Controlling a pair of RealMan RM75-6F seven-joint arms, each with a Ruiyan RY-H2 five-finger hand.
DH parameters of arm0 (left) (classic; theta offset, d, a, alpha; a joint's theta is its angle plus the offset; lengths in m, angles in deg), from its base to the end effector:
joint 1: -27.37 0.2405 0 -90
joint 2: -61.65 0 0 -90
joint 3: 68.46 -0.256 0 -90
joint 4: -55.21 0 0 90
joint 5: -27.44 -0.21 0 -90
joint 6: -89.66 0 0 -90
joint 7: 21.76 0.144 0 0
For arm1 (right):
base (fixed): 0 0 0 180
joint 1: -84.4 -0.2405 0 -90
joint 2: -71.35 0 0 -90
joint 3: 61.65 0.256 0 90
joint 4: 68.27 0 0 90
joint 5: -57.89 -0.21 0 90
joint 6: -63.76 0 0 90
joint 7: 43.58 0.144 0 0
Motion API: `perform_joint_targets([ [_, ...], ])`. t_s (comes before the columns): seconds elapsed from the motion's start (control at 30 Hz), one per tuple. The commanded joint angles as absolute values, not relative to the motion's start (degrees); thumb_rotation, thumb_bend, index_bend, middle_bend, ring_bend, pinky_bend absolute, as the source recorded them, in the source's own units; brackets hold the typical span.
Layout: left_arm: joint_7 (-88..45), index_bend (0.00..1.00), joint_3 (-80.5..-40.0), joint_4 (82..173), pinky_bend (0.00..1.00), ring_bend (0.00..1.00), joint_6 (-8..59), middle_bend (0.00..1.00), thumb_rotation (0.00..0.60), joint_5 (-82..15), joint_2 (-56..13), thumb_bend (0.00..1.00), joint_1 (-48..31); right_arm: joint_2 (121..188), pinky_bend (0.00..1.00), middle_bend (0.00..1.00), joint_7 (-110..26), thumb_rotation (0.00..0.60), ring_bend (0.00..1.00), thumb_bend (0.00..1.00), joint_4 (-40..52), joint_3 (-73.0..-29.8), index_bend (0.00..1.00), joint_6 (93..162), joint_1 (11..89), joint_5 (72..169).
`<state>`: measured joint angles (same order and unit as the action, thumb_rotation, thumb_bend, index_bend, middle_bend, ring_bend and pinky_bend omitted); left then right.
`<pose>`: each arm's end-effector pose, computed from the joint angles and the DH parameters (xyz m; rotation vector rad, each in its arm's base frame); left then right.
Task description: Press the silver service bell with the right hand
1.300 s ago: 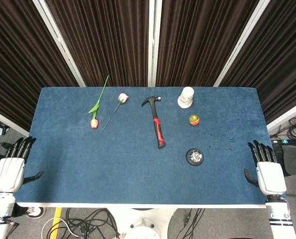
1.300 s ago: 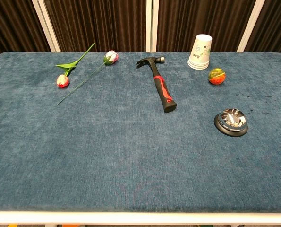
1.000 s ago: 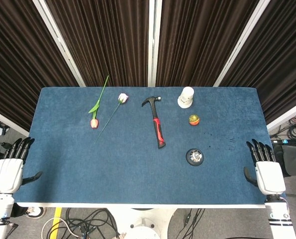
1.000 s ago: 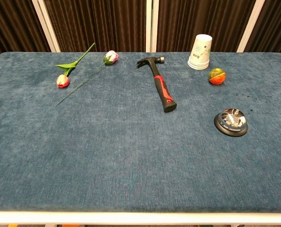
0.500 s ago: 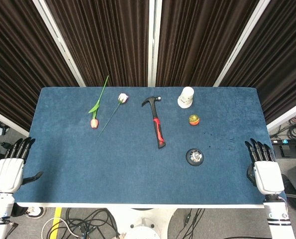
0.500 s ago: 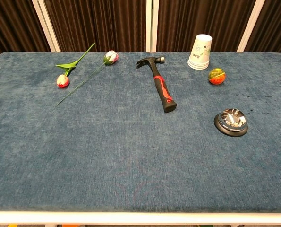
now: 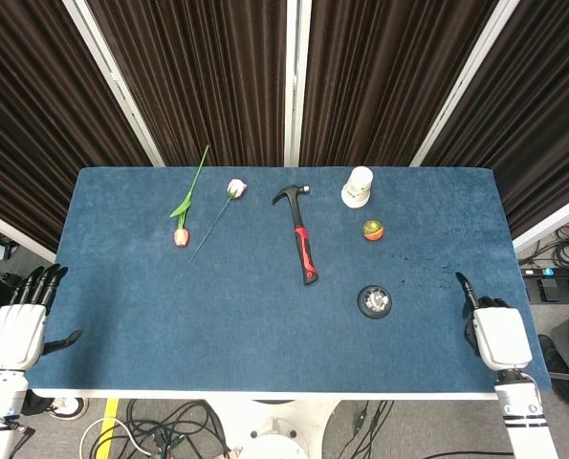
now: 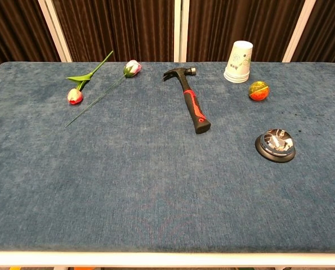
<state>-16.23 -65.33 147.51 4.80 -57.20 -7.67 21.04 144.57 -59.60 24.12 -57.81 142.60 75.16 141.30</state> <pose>-0.3006 0.1891 0.1312 -1.3875 -0.8961 -0.9096 -0.2879 -0.2049 0.0975 1.5091 -0.8502 0.8016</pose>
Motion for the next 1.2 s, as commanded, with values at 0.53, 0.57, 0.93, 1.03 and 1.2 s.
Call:
perform_joint_targets([
  [0.53,-17.5,0.09,-65.1,146.9,0.15,0.0,4.6,0.05,0.6,-56.3,-7.0,0.11,21.5,154.2,0.67,0.86,-76.2,0.6,0.76,1.0,22.9,-59.4,0.0,131.2,69.0,135.3],
  [0.57,-17.7,0.09,-64.9,146.9,0.15,0.0,4.6,0.05,0.6,-56.1,-7.0,0.11,21.5,154.6,0.67,0.86,-76.5,0.6,0.76,1.0,22.7,-59.4,0.0,130.8,68.8,134.9],
  [0.93,-18.8,0.09,-65.0,146.2,0.15,0.0,4.6,0.05,0.6,-56.1,-6.5,0.11,21.7,157.5,0.67,0.86,-79.7,0.6,0.76,1.0,21.6,-59.0,0.0,128.9,66.6,131.8],
  [1.03,-19.2,0.09,-65.0,146.0,0.15,0.0,4.6,0.05,0.6,-56.0,-6.4,0.11,21.8,157.9,0.67,0.87,-80.4,0.6,0.76,1.0,21.4,-59.1,0.0,128.6,66.2,131.0],
  [1.2,-19.6,0.09,-65.0,145.9,0.15,0.0,4.4,0.05,0.6,-56.1,-6.3,0.11,21.9,158.7,0.67,0.86,-81.9,0.6,0.76,1.0,21.0,-59.3,0.0,127.7,65.5,129.3],
])
